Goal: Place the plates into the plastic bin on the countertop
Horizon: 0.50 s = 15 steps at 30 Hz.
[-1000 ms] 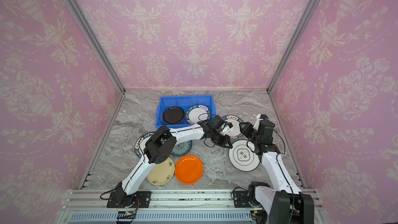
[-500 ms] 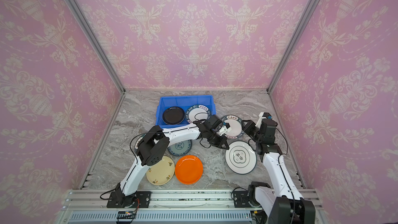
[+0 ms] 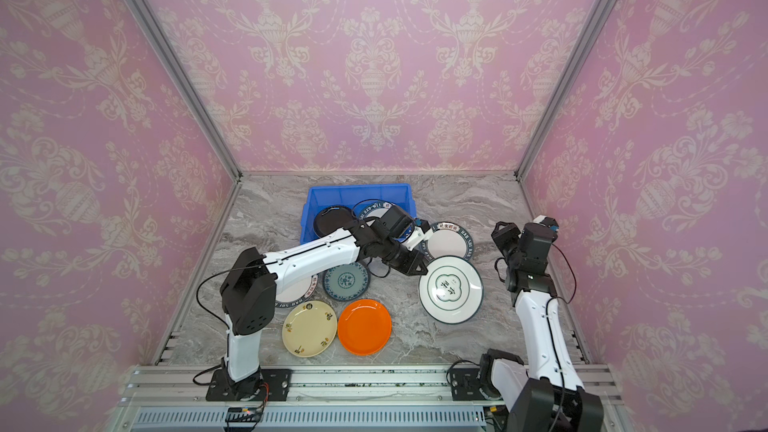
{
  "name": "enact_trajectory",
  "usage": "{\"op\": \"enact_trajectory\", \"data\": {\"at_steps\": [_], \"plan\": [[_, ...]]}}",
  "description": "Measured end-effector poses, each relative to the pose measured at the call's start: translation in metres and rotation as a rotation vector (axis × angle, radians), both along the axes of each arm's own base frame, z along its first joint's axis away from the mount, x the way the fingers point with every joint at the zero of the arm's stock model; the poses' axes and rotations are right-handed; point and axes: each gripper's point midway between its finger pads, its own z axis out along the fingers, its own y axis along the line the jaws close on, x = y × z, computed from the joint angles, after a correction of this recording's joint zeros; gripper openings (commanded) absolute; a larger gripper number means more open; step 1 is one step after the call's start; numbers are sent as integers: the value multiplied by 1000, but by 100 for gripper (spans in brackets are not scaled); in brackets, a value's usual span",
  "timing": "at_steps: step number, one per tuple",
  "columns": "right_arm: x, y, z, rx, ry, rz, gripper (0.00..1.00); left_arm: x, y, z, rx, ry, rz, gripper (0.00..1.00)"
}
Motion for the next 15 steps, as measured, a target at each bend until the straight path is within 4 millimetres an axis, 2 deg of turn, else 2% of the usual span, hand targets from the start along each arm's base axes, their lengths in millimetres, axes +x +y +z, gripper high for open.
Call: {"op": "enact_trajectory", "data": {"at_steps": [3, 5, 11, 15], "plan": [[6, -6, 16, -13, -40, -15, 44, 22, 21, 7, 36, -36, 55, 0], [10, -8, 17, -9, -53, -16, 43, 40, 38, 14, 46, -56, 105, 0], [15, -4, -2, 38, -39, -1, 43, 112, 113, 53, 22, -144, 331, 0], [15, -1, -9, 58, -31, 9, 43, 148, 156, 82, -23, -215, 467, 0]]}}
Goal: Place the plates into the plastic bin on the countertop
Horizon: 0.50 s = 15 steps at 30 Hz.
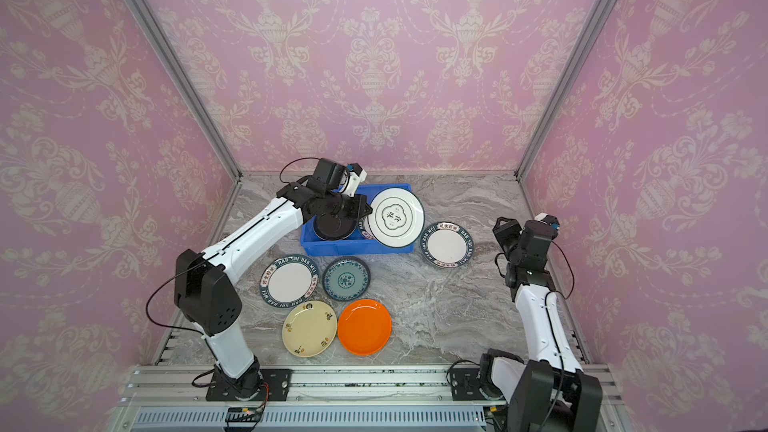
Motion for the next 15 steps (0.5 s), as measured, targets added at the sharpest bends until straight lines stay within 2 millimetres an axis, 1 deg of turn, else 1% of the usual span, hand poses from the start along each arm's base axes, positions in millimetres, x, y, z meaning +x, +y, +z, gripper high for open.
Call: {"op": "enact_trajectory", "data": {"at_steps": [3, 5, 7, 10, 15], "plan": [[3, 2, 1, 6, -10, 13, 44, 20, 20, 8, -38, -25, 78, 0], [5, 3, -3, 14, -4, 22, 43, 29, 28, 3, -59, -15, 122, 0], [7, 4, -6, 22, 2, 28, 44, 37, 34, -5, -76, 6, 159, 0], [8, 6, -7, 32, 3, 39, 43, 50, 39, -23, -97, 46, 213, 0], [9, 9, -6, 50, -7, 53, 44, 66, 43, -56, -119, 110, 277, 0]]}}
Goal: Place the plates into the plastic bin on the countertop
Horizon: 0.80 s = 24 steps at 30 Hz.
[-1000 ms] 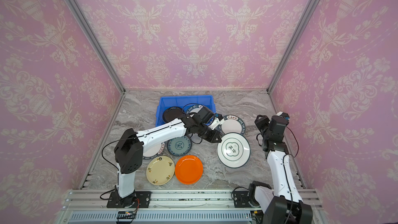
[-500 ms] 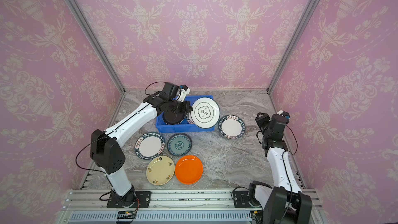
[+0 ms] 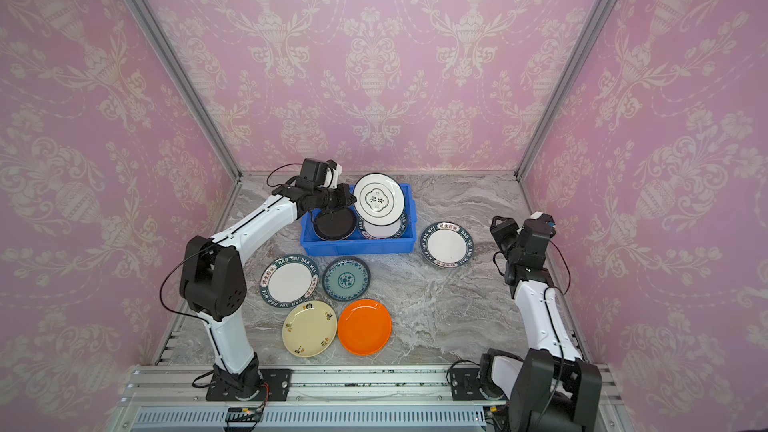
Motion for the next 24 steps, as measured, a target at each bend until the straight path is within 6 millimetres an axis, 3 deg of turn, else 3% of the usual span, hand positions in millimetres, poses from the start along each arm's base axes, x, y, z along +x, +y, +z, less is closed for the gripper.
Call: {"op": "enact_trajectory", "data": {"at_steps": [13, 21, 24], "plan": [[4, 4, -6, 20, 10, 28, 44, 11, -4, -64, -39, 125, 74, 0], [6, 6, -12, 31, 24, 41, 44, 11, -5, -88, -33, 177, 87, 0], [6, 6, -12, 31, 24, 42, 44, 10, -5, -92, -29, 186, 87, 16]]}}
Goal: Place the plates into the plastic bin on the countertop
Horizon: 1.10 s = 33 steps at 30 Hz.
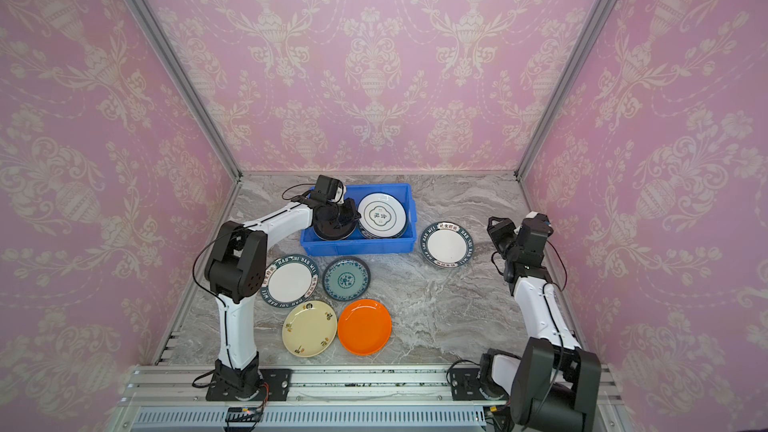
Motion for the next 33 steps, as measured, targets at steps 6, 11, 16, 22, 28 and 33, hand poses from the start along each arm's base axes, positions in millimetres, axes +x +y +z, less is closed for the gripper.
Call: {"op": "enact_trajectory", "data": {"at_steps": [6, 11, 16, 22, 28, 33], "plan": [[0, 1, 0, 1, 1, 4, 44, 2, 3, -1, 37, 1, -5, 42], [1, 5, 0, 1, 2, 14, 44, 5, 7, 4, 72, -12, -8, 48], [2, 10, 0, -1, 3, 28, 44, 9, 6, 2, 101, -23, -16, 49], [2, 13, -1, 0, 9, 38, 44, 10, -4, -5, 119, -15, -46, 50], [4, 15, -3, 1, 23, 46, 43, 12, -13, -7, 130, -20, -75, 51], [7, 23, -2, -22, 36, 78, 43, 11, -19, -4, 138, -44, -104, 56]]}}
